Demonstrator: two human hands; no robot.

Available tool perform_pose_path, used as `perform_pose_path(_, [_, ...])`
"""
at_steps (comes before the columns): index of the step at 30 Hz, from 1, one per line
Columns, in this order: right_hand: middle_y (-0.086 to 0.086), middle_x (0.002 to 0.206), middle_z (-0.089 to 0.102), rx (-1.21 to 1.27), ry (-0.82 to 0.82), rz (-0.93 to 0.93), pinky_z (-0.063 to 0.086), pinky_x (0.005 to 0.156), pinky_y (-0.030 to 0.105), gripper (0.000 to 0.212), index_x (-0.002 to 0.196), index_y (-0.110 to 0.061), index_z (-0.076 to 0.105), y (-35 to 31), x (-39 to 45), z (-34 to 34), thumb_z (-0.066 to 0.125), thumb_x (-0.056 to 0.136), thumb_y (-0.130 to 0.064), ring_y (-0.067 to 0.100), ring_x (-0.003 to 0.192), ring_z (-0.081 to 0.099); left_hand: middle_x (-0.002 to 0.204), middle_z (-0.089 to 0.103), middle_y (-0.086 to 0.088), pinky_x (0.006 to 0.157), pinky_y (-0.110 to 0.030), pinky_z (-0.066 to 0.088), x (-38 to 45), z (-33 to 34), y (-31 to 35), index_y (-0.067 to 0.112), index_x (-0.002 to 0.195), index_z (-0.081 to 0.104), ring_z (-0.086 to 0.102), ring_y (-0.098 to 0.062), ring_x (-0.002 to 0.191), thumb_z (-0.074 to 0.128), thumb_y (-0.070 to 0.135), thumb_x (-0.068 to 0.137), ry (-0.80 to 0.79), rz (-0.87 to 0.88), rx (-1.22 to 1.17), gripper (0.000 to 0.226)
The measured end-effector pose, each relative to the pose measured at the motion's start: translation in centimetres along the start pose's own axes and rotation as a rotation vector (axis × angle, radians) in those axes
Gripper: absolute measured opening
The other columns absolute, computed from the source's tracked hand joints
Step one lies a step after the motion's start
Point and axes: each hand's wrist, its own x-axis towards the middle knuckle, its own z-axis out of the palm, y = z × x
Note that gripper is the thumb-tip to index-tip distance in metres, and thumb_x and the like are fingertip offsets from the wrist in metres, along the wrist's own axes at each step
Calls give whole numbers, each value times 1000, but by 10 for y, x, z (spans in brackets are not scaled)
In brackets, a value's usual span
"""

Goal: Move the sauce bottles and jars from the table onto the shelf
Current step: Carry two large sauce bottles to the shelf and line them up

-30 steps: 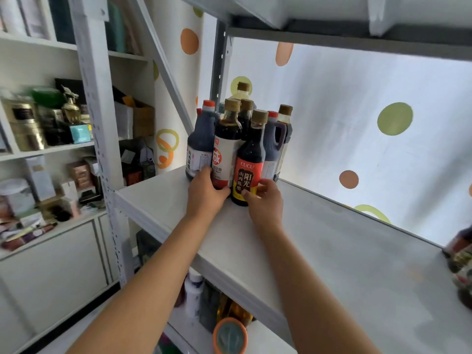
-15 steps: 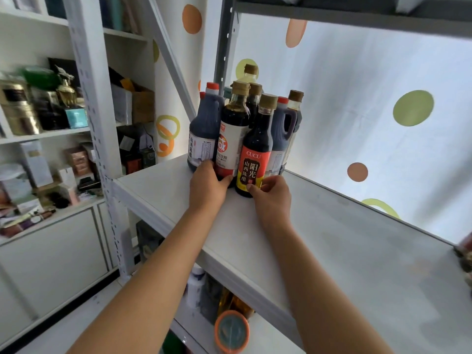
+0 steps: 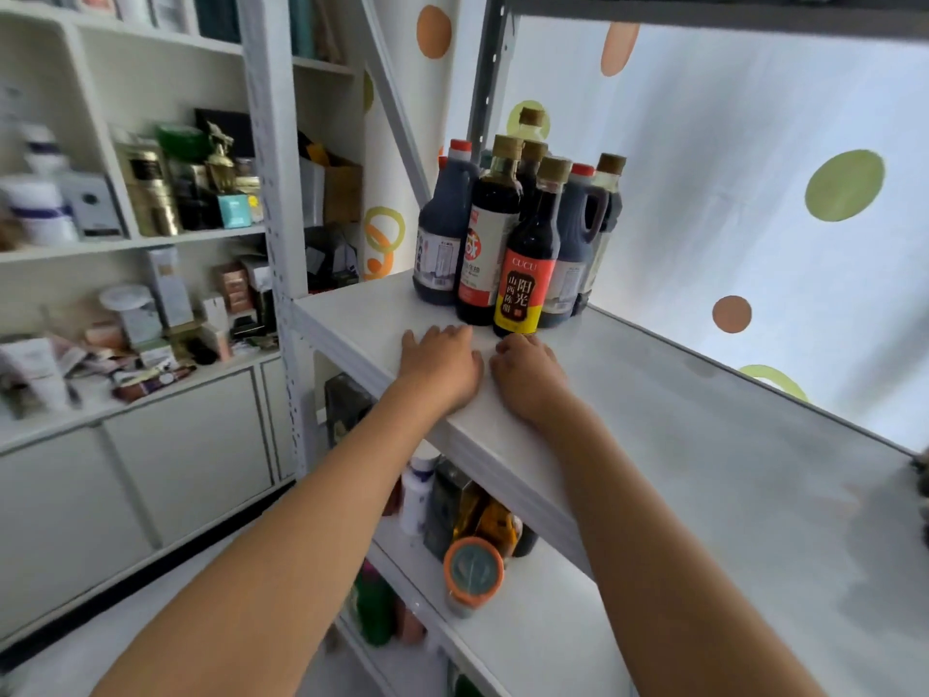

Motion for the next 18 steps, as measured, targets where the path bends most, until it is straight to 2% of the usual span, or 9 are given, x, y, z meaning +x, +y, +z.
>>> perform_pose_path(2, [9,160,26,-137,-139,-70,17,120,41,52,149,-14,34,-5,-18,1,28,104,-39,24,149,21,156,28,-7,117,-50,15,-22,-3,-1,15,147,31,24,-25,143,22,33,103,-86,17,88,48])
perform_pose_path(3, [8,165,14,-179,-184,-101,8,123,43,56,155,-15,23,-6,-28,1,23,105,-41,22,152,10,160,20,-4,119,-48,11,-35,-4,0,16,150,26,17,-22,147,19,33,104,-105,6,102,49])
perform_pose_path(5, [6,166,3,-221,-244,-154,1,123,46,59,158,-15,10,-6,-48,0,18,105,-41,21,153,-1,162,13,-1,120,-43,7,-65,-3,2,17,153,19,10,-19,149,16,32,105,-72,-7,85,51])
perform_pose_path(7, [6,166,1,-225,-262,-194,0,123,47,59,158,-13,8,-8,-69,-1,16,106,-40,21,153,-2,162,12,-2,121,-40,8,-99,0,3,15,154,16,6,-17,150,18,31,106,-25,-25,21,51])
perform_pose_path(9, [7,166,5,-219,-256,-242,2,124,47,59,158,-12,10,-12,-93,-2,17,105,-38,22,153,2,162,13,-3,120,-41,16,-138,6,6,12,153,15,2,-19,150,27,29,105,34,-61,111,53])
perform_pose_path(11, [8,164,17,-202,-177,-325,8,124,46,57,156,-11,19,-17,-122,-1,20,105,-36,22,152,11,161,16,-4,118,-46,20,-181,7,8,12,152,18,-1,-22,150,34,28,102,76,-112,300,55])
perform_pose_path(13, [5,161,27,-150,-45,-421,11,124,43,54,154,-13,26,-17,-158,7,23,105,-35,20,150,19,163,8,-6,119,-45,17,-224,5,8,11,154,12,-6,-23,150,31,28,103,61,-187,324,57])
perform_pose_path(14, [4,162,26,-111,-12,-476,9,124,41,53,154,-13,26,-17,-175,13,24,106,-35,18,151,17,163,1,-6,120,-44,15,-244,3,7,11,154,6,-9,-22,149,29,28,103,58,-220,330,58])
perform_pose_path(18, [2,165,12,47,-162,-650,-1,124,35,54,157,-12,16,-30,-245,56,24,107,-30,13,153,2,162,-10,-4,122,-40,6,-325,-3,-8,11,154,-5,-14,-19,149,24,26,105,87,-328,337,59])
